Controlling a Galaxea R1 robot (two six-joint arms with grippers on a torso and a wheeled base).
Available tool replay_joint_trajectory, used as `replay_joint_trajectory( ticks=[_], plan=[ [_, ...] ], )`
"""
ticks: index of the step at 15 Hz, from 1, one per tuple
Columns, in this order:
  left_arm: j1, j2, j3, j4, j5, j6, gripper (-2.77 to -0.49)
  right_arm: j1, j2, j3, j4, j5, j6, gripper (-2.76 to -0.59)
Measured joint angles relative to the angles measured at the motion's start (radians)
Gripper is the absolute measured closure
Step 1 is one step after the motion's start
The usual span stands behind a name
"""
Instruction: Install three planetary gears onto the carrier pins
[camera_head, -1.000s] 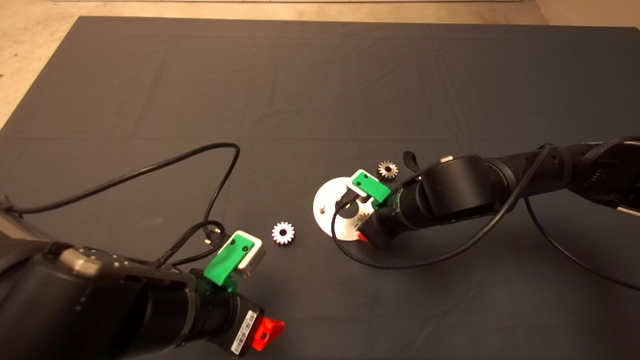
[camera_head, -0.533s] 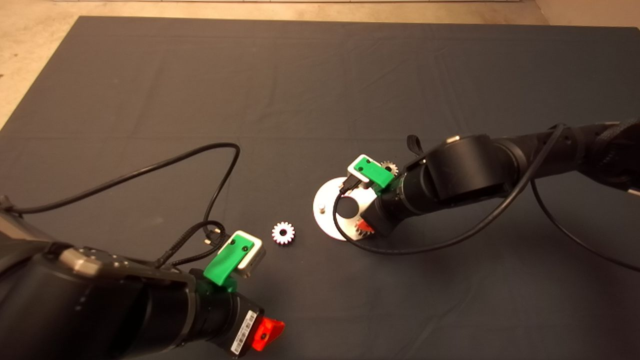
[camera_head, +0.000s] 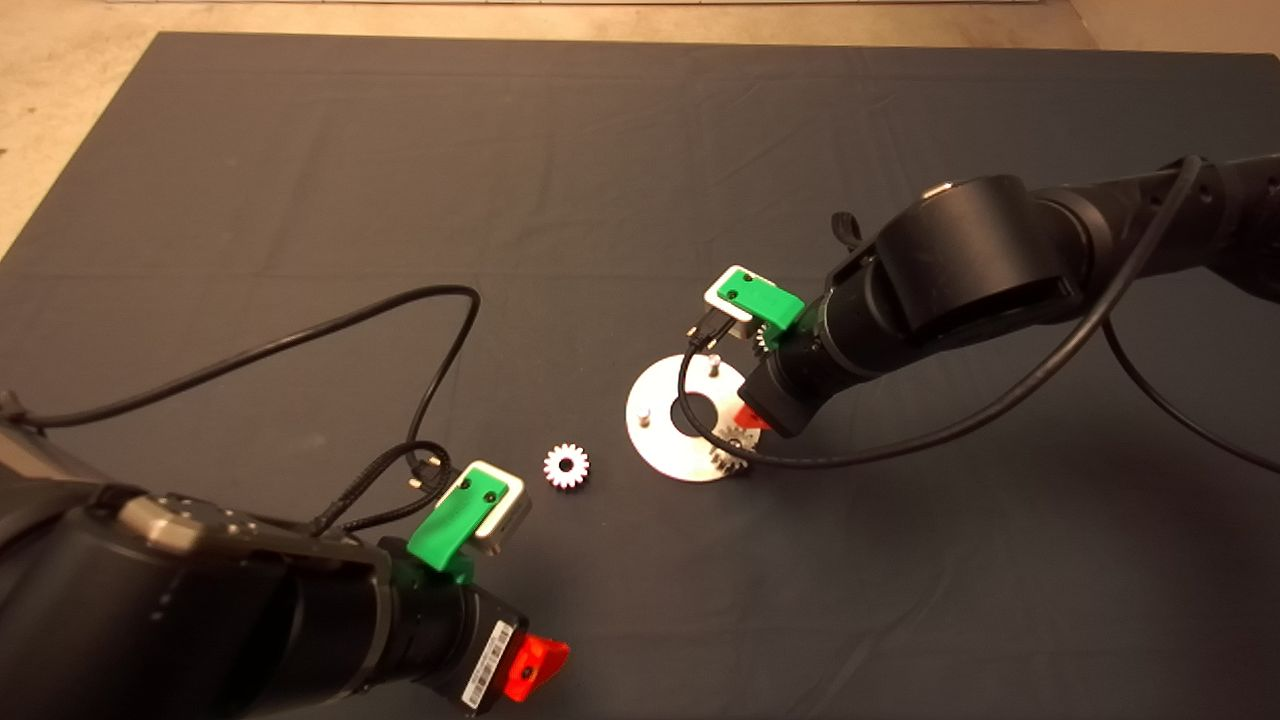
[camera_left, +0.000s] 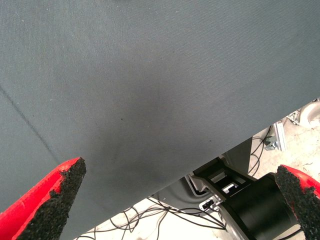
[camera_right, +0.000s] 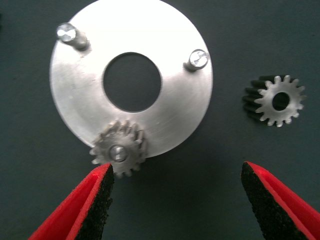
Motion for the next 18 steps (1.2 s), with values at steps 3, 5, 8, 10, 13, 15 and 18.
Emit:
replay_joint_trajectory(
  ticks=[3, 5, 8, 10, 13, 15, 18],
  plan=[
    [0.000, 0.000, 0.000, 0.000, 0.000, 0.000, -2.75, 0.000, 0.000, -0.174, -0.001, 0.000, -0.079, -1.87],
    [0.000, 0.001, 0.000, 0.000, 0.000, 0.000, -2.75, 0.000, -0.002, -0.263, -0.005, 0.000, -0.127, -1.87],
    [0.000, 0.001, 0.000, 0.000, 0.000, 0.000, -2.75, 0.000, -0.006, -0.308, -0.007, -0.003, -0.160, -1.87],
    [0.000, 0.001, 0.000, 0.000, 0.000, 0.000, -2.75, 0.000, -0.009, -0.307, -0.007, -0.002, -0.162, -1.87],
    [0.000, 0.004, 0.000, 0.000, 0.000, 0.000, -2.75, 0.000, -0.014, -0.287, -0.007, -0.003, -0.162, -1.87],
    [0.000, 0.004, 0.000, 0.000, 0.000, 0.000, -2.75, 0.000, -0.014, -0.280, -0.007, -0.003, -0.162, -1.87],
    [0.000, 0.005, 0.000, 0.000, 0.000, 0.000, -2.75, 0.000, -0.017, -0.270, -0.005, 0.000, -0.162, -1.87]
  ],
)
